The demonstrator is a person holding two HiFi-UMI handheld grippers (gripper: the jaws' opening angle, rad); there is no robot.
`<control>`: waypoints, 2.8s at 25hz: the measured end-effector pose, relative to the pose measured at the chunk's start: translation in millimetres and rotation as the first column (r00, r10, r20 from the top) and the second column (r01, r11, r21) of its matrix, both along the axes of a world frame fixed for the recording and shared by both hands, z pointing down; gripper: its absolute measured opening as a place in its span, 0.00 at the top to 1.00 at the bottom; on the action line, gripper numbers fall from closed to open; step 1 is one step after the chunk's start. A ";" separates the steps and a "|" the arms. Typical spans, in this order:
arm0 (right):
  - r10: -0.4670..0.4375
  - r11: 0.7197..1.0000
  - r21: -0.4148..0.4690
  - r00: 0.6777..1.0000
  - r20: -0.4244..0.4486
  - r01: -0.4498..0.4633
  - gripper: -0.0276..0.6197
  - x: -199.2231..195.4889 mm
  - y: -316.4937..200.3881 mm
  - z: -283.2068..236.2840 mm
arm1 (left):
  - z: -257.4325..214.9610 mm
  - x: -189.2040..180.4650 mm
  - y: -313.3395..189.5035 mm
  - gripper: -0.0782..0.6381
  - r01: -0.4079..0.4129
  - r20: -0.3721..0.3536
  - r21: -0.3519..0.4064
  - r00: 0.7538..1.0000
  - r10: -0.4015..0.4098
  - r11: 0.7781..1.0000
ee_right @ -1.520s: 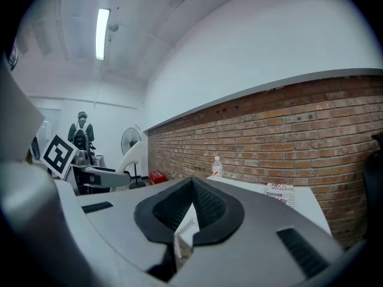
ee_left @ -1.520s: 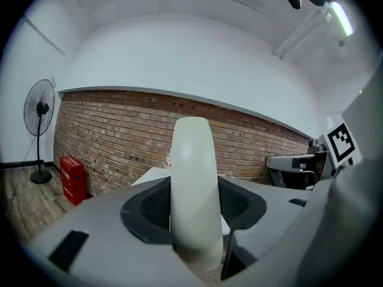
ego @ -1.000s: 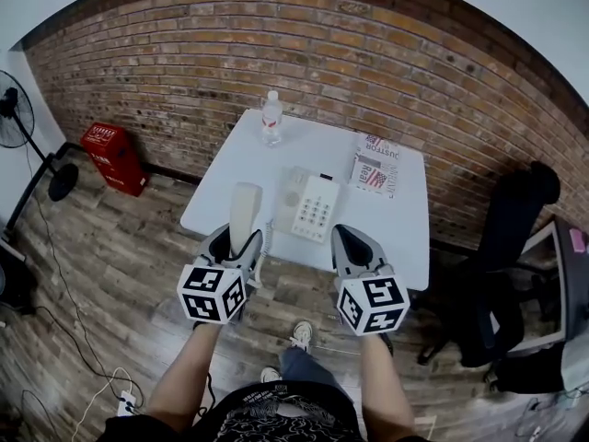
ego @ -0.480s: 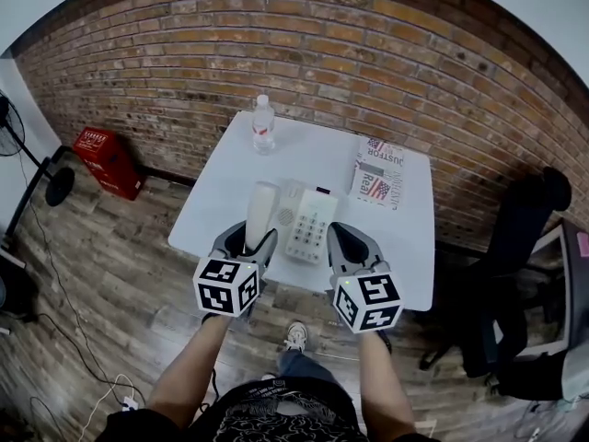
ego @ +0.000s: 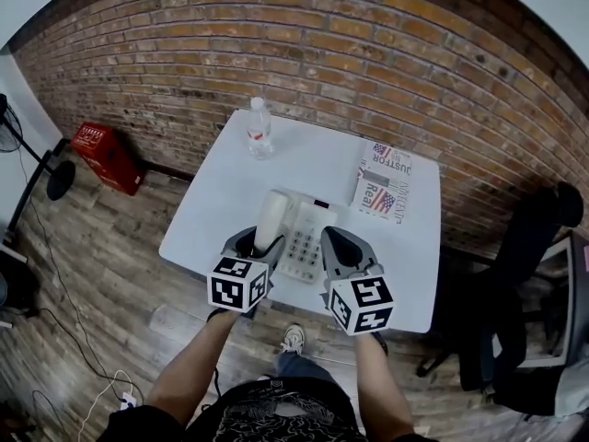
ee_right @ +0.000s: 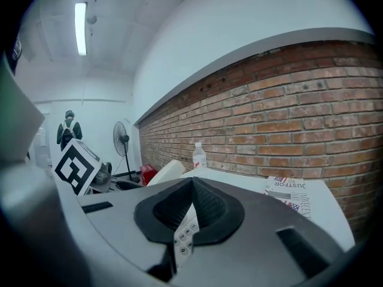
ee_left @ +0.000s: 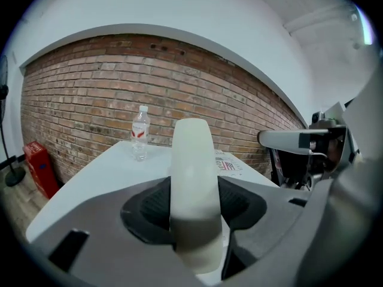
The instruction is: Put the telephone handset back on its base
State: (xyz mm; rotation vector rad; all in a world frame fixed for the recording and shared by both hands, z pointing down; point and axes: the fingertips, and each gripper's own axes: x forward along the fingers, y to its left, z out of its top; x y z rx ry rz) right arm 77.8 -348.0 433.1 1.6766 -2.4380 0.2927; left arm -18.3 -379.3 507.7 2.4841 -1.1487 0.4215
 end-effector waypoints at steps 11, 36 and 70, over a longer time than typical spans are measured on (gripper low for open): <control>-0.042 0.998 -0.044 0.999 0.007 0.042 0.96 12.3 -28.6 23.3 | 50.2 25.9 -34.5 0.60 0.011 0.096 -0.133 0.995 0.002 0.991; -0.082 0.995 -0.058 0.996 0.026 0.084 0.96 27.1 -56.8 34.9 | 89.2 32.8 -54.5 0.59 0.087 0.268 -0.295 0.963 -0.005 0.952; 0.048 0.998 -0.040 0.999 0.013 -0.048 0.96 20.8 -20.0 13.4 | 55.0 26.1 -41.5 0.56 -0.072 0.141 -0.211 0.985 0.103 0.975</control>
